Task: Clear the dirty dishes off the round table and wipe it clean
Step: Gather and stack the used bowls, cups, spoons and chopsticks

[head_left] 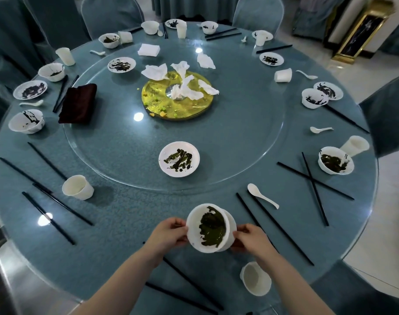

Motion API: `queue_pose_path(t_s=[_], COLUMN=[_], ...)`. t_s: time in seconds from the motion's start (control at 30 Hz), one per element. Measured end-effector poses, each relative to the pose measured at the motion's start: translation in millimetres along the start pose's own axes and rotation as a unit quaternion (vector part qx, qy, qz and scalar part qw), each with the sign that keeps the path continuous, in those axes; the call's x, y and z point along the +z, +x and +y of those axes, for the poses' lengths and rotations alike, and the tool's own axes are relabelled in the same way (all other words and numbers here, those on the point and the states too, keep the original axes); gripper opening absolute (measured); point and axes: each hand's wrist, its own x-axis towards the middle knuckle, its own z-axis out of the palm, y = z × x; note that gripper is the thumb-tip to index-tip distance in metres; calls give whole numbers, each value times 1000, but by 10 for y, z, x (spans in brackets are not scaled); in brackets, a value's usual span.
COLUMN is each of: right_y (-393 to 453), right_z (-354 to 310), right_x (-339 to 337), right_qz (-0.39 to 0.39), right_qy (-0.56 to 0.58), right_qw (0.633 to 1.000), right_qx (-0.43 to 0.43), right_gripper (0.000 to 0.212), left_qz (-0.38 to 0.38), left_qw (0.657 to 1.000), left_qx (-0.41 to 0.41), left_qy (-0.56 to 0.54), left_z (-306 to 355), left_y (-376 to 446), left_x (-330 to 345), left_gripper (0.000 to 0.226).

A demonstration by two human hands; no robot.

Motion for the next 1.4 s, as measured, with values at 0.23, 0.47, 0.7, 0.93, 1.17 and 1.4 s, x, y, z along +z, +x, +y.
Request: queue_pose_path(t_s=[0.23, 0.47, 0.7, 0.93, 1.17, 1.4], right_y=[-54, 51, 115, 132, 478, 844], right_z=[39, 106, 69, -115, -662, -1051], right_x=[-109, -55, 46, 44, 14, 197], right_qz=[-24, 4, 30, 55, 99, 99], right_qy=[43, -103, -153, -122, 44, 159], right_qw=[999, 993, 984, 983, 987, 980], right_qx=[-15, -62, -88, -129, -120, -66], right_gripper=[28, 7, 4, 8, 17, 16], left_qz=[86, 41, 14, 21, 95, 62], left_qw=[984, 994, 993, 987, 913, 846], left_qx=[54, 58, 67, 122, 198, 194], left_qy=[146, 82, 99, 102, 343, 492], left_z=[-141, -114, -130, -57, -168, -398], left_y=[-1, -25, 18, 65, 353, 344], left_x=[279, 351, 306, 75, -338, -532], left_gripper=[11, 24, 32, 25, 35, 46])
